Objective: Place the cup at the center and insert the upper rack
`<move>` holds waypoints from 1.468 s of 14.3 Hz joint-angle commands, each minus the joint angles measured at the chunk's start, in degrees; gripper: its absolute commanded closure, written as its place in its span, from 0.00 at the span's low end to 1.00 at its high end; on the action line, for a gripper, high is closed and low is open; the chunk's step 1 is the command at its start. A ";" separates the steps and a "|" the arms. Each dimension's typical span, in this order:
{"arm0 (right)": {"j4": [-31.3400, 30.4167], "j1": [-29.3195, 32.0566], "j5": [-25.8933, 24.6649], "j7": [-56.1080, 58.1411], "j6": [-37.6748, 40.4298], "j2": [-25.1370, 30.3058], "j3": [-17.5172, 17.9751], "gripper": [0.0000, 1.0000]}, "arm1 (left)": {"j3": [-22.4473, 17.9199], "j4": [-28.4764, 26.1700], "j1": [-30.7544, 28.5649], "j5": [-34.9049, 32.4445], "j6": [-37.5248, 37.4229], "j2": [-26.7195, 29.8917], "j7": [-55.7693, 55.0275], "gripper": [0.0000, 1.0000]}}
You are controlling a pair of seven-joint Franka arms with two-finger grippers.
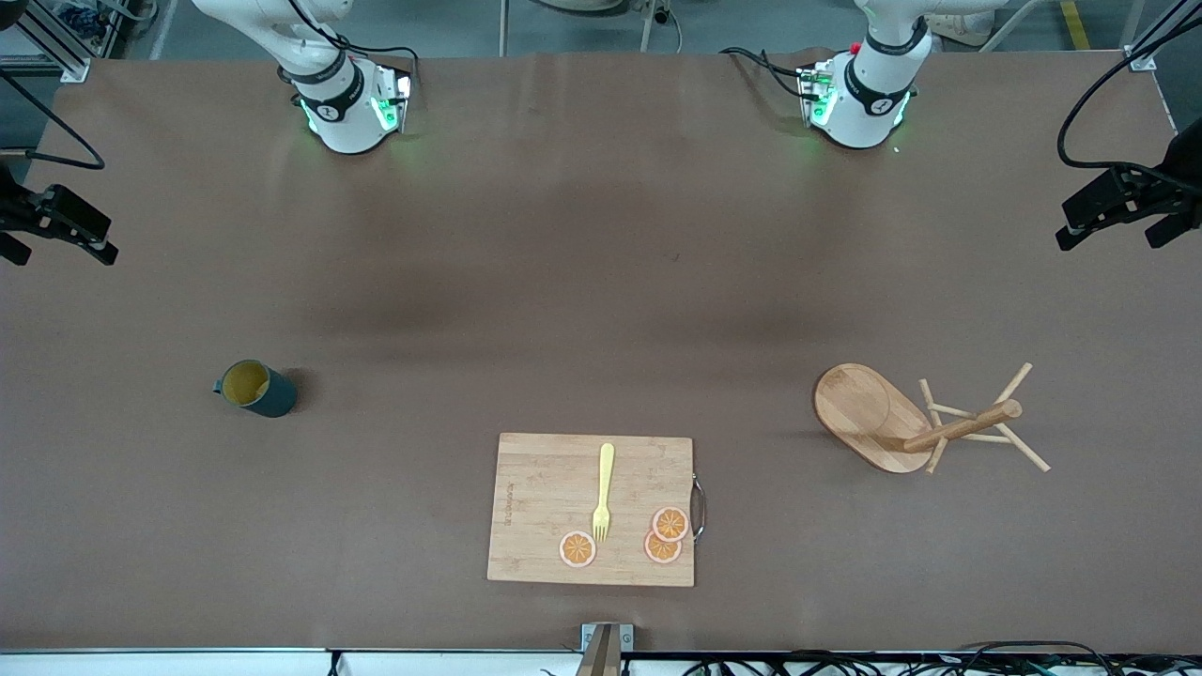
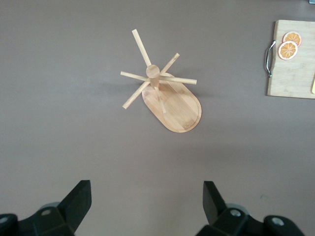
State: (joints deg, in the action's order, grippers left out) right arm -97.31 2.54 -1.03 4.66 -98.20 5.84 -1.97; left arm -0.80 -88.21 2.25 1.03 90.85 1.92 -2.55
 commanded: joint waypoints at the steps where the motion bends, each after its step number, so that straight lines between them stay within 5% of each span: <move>1: -0.16 0.36 -0.55 -0.44 0.38 0.49 0.21 0.00 | 0.19 0.23 -0.14 0.20 -0.24 0.36 0.53 0.00; 8: -0.24 0.18 -0.55 -0.36 -0.15 -3.28 0.21 0.00 | 0.19 0.32 -0.14 0.20 -0.15 0.36 0.53 0.00; 18: -0.07 -0.43 -0.29 -0.53 -17.10 -27.00 0.47 0.00 | 0.28 0.32 -0.05 0.47 -0.15 0.36 0.36 0.00; 21: -0.68 -0.87 0.06 -0.62 -17.21 -30.36 0.56 0.00 | 0.28 0.32 -0.05 0.47 -0.06 0.36 0.36 0.00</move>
State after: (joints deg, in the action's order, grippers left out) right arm -98.45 2.00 -1.02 4.66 -116.20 -23.38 -1.67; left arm -0.64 -88.17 2.25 1.03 90.85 1.92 -2.55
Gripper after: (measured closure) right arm 0.000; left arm 0.000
